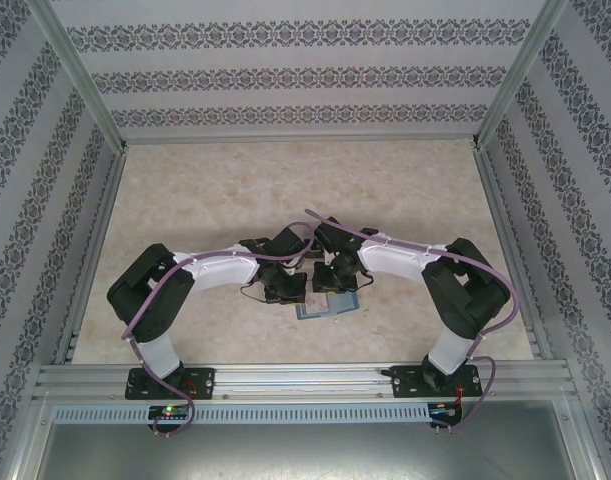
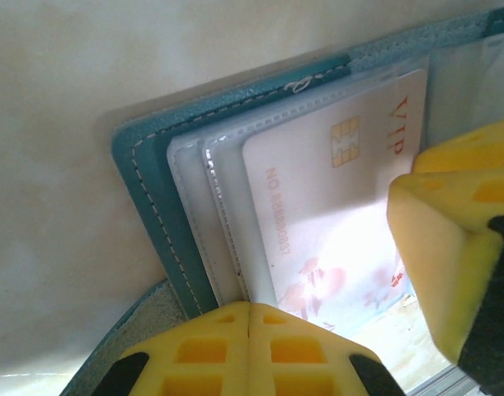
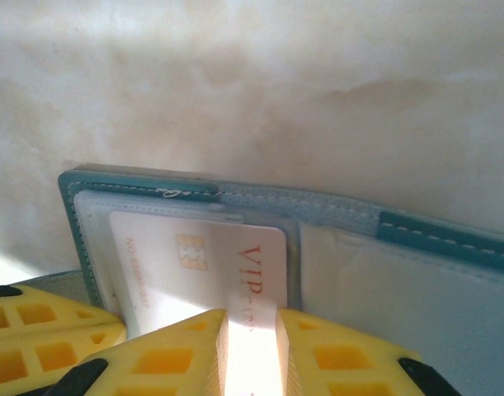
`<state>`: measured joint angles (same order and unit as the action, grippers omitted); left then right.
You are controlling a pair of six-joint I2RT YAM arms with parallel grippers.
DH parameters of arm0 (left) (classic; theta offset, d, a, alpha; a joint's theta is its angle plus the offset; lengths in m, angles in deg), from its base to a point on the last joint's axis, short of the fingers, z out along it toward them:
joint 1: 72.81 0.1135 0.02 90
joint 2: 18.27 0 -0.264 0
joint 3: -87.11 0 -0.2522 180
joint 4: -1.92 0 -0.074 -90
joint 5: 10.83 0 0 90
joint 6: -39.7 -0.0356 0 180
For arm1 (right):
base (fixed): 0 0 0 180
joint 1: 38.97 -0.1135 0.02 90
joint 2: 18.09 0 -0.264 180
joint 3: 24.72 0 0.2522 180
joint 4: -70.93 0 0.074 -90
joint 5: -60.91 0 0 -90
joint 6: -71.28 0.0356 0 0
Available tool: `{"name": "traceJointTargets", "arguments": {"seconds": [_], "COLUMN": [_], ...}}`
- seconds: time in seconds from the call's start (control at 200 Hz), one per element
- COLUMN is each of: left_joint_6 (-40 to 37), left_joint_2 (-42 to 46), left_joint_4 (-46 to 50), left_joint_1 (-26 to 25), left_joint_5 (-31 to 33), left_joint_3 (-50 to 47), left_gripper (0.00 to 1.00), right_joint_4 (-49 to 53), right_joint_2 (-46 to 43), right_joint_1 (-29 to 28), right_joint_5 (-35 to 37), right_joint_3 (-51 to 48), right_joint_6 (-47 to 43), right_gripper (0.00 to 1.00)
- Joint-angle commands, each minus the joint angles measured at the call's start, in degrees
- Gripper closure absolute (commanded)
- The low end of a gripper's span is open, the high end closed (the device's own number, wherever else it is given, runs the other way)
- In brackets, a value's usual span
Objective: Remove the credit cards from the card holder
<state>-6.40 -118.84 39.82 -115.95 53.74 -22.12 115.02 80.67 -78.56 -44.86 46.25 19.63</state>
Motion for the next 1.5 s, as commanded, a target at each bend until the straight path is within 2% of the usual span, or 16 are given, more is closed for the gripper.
{"name": "traceJointTargets", "arguments": {"seconds": [0.0,0.17,0.52,0.734,1.319,1.494], "left_joint_6": [-1.1,-1.0,-1.1,-0.1,2.1,1.8], "left_joint_2": [-0.4,-0.5,1.7,0.3,-1.8,-2.6], "left_joint_4": [4.1,4.3,6.2,4.1,-5.0,-3.9], "left_joint_1": [-0.6,-0.6,-0.6,0.2,2.6,2.7], "left_joint_5": [2.6,2.7,4.4,6.0,1.5,1.3], "left_joint_3": [-1.0,-0.6,3.5,4.0,2.2,2.0], "left_gripper": [1.00,1.00,1.00,1.00,1.00,1.00], "right_joint_4": [4.2,5.0,1.0,0.1,-1.3,-1.4], "right_joint_2": [0.7,-0.4,-4.6,-5.9,-6.3,-6.1], "right_joint_1": [0.3,0.3,0.7,1.2,1.8,2.0], "right_joint_5": [4.3,4.5,-0.9,-0.9,-2.4,-2.6], "right_joint_3": [1.6,2.2,-0.6,-2.5,-4.0,-3.9], "right_joint_6": [-2.3,-2.4,0.7,1.8,2.9,2.9], "right_gripper": [0.76,0.76,0.76,0.76,0.76,0.76]}}
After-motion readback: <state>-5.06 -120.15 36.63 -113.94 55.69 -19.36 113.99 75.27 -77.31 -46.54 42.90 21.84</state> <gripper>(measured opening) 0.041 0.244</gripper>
